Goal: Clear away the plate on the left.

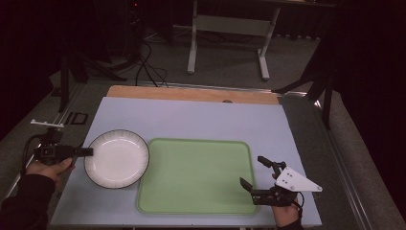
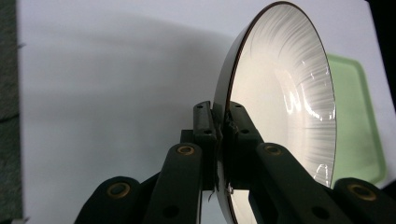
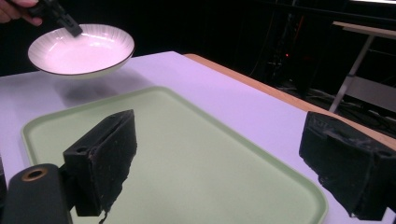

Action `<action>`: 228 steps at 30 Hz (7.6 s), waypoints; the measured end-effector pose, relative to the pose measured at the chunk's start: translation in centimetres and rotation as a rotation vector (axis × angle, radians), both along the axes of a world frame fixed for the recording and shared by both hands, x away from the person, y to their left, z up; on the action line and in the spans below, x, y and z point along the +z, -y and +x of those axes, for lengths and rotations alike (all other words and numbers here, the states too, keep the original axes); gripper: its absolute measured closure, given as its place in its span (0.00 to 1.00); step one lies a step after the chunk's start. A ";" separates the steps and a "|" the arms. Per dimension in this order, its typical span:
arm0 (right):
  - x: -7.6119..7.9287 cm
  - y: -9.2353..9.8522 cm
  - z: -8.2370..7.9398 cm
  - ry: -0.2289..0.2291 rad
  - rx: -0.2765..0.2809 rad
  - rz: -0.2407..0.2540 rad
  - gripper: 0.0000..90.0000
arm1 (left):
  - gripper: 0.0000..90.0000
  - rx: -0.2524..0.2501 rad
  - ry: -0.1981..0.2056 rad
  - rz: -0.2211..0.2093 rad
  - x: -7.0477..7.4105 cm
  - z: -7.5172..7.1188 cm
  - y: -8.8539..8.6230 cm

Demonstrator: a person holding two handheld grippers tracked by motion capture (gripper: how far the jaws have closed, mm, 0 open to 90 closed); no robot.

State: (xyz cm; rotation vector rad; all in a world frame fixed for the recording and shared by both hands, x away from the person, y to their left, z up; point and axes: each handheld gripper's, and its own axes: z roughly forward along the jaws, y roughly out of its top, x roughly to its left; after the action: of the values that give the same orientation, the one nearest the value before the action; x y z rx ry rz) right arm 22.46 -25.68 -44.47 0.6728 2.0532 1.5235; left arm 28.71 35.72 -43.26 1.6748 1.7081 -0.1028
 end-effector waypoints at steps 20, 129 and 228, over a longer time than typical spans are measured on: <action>0.1 0.2 -0.1 0.010 -0.002 0.003 0.12 | 0.95 -0.155 0.038 -0.012 2.1 2.5 6.3; 0.2 0.6 -0.1 0.004 0.017 0.019 0.12 | 0.81 -0.422 0.081 0.099 -4.6 7.9 22.4; -1.1 -0.2 0.4 -0.022 0.001 -0.050 0.12 | 0.00 -0.542 0.727 -0.003 -3.6 -3.6 14.3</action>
State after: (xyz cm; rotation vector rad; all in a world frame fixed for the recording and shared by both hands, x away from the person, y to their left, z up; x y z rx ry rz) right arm 22.83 -25.45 -45.59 0.6719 2.1005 1.4666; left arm 25.14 21.37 -46.90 1.8275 0.7056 0.2278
